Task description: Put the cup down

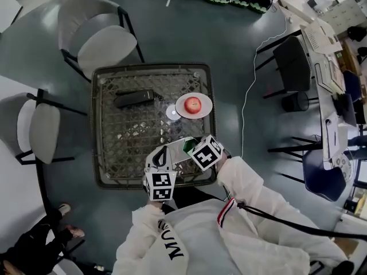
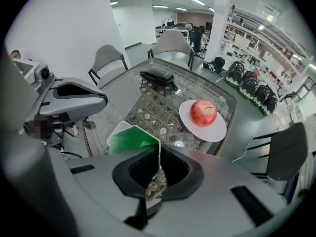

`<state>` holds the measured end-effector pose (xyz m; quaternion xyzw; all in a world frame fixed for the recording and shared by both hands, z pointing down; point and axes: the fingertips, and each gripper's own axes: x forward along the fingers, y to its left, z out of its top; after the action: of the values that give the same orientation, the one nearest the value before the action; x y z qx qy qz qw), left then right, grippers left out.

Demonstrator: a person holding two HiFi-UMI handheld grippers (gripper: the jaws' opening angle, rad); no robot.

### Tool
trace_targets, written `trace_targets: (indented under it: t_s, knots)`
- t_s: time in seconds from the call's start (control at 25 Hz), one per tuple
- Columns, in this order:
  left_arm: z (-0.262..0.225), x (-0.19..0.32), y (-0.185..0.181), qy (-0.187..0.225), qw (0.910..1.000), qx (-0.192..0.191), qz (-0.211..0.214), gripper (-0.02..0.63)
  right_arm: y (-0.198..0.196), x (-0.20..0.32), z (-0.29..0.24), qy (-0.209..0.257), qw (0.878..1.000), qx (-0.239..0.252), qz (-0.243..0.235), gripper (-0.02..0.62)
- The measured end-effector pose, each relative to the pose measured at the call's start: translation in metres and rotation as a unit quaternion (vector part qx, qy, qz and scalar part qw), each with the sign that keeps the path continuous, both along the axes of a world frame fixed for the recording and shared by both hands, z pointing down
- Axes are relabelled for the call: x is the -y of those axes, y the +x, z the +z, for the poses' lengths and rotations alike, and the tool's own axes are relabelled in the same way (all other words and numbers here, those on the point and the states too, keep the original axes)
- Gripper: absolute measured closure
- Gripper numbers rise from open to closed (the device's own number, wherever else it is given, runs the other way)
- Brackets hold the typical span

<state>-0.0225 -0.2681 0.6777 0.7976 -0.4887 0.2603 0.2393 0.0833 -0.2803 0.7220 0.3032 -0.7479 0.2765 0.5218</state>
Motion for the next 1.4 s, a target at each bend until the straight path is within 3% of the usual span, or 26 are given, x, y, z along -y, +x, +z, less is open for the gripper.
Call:
trace_targets:
  t_s: [1.4]
  knots:
    - [0.022,0.002,0.002,-0.035,0.9992,-0.006,-0.017,0.595,-0.003,-0.013,0.042,-0.047,0.998,-0.026,-0.029,0.584]
